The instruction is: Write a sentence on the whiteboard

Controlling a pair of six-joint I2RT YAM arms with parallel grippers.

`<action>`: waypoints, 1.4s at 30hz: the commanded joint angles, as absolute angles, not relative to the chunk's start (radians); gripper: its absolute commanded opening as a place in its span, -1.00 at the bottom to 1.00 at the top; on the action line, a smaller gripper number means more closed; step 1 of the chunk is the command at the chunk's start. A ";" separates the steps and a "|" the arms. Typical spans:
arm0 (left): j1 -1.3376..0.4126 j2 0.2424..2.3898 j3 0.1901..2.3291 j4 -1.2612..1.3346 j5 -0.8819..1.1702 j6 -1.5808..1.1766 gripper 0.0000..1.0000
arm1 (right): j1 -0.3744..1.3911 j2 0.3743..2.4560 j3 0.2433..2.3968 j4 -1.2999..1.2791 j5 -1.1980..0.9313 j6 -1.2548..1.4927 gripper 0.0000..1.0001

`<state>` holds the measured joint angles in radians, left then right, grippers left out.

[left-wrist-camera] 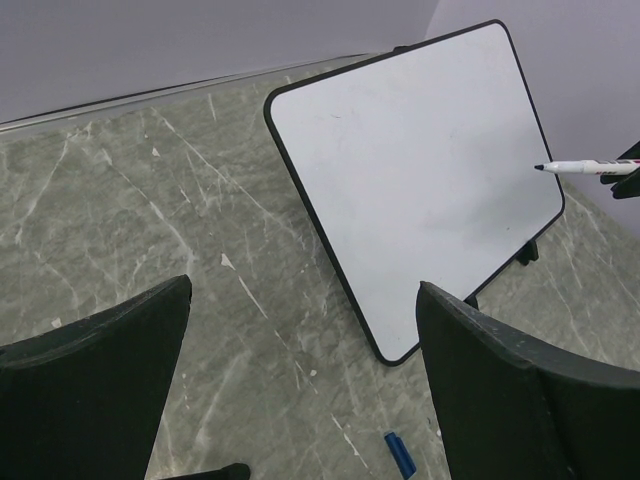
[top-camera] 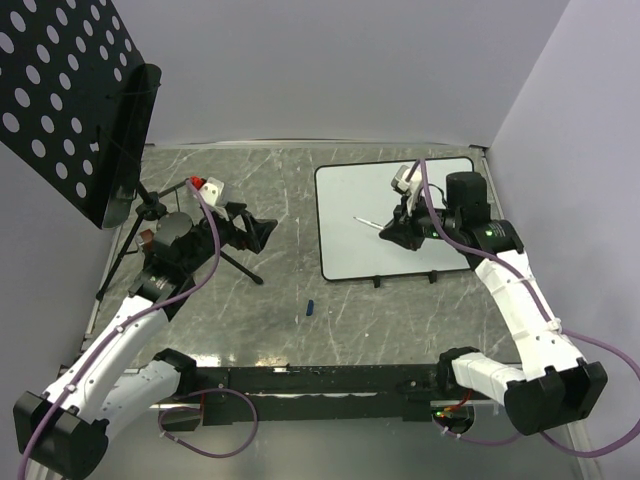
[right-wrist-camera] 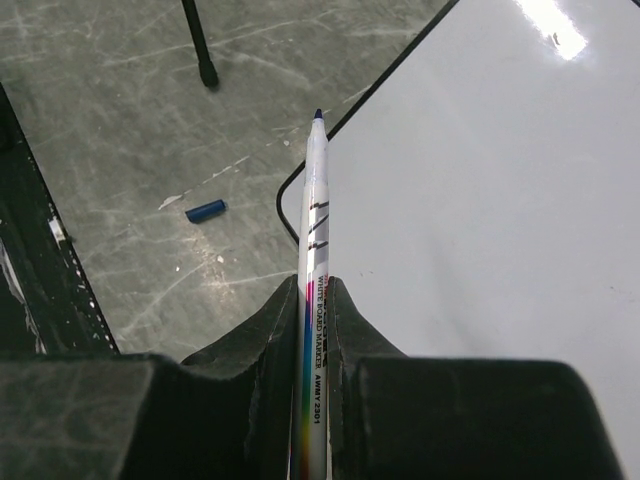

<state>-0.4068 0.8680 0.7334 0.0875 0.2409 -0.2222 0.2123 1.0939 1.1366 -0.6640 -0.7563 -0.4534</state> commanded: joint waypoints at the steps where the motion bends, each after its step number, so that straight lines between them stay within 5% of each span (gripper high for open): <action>1: -0.405 0.862 0.735 0.126 0.247 -0.218 0.94 | 0.265 1.106 1.195 -0.614 -0.701 -0.431 -1.00; 42: -0.413 0.811 0.690 0.098 0.179 -0.232 0.93 | 0.379 1.216 1.266 -0.482 -0.388 -0.339 -1.00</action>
<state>-0.4088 0.8280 0.6903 0.0814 0.2016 -0.2302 0.3637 1.2095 1.2648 -0.5495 -0.4522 -0.3721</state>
